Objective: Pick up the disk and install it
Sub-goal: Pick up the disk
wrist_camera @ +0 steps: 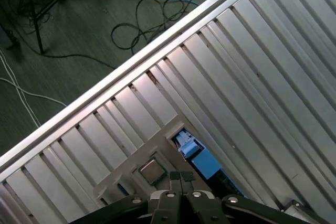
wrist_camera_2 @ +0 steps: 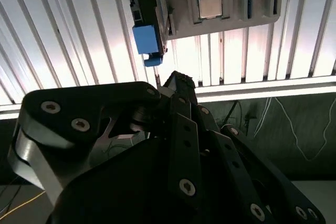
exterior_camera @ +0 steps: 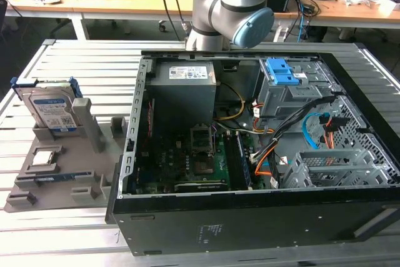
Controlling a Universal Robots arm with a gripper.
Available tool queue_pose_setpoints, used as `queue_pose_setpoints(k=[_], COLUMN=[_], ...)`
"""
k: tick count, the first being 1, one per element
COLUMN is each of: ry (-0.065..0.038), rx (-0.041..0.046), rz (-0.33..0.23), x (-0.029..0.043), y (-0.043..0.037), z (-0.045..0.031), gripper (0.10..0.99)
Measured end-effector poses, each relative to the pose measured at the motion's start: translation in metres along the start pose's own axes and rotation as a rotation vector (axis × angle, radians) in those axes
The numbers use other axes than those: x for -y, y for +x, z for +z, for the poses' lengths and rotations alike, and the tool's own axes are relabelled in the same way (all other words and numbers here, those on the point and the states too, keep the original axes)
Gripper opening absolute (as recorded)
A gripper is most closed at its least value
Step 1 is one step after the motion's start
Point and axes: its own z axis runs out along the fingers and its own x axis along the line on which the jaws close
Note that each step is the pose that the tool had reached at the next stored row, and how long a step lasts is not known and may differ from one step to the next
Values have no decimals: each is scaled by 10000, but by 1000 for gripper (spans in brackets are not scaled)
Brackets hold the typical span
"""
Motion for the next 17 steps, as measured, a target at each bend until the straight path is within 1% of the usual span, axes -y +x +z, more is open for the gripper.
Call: queue_pose_setpoints(k=[6, 8, 11, 17], ry=[-18, -27, -27, -44], rx=[-36, -52, -82, -116], rz=[-773, -1105, -1479, -2188], x=[0, 0, 1, 0], y=[0, 0, 0, 0], z=[0, 0, 0, 0], gripper=[106, 106, 106, 106])
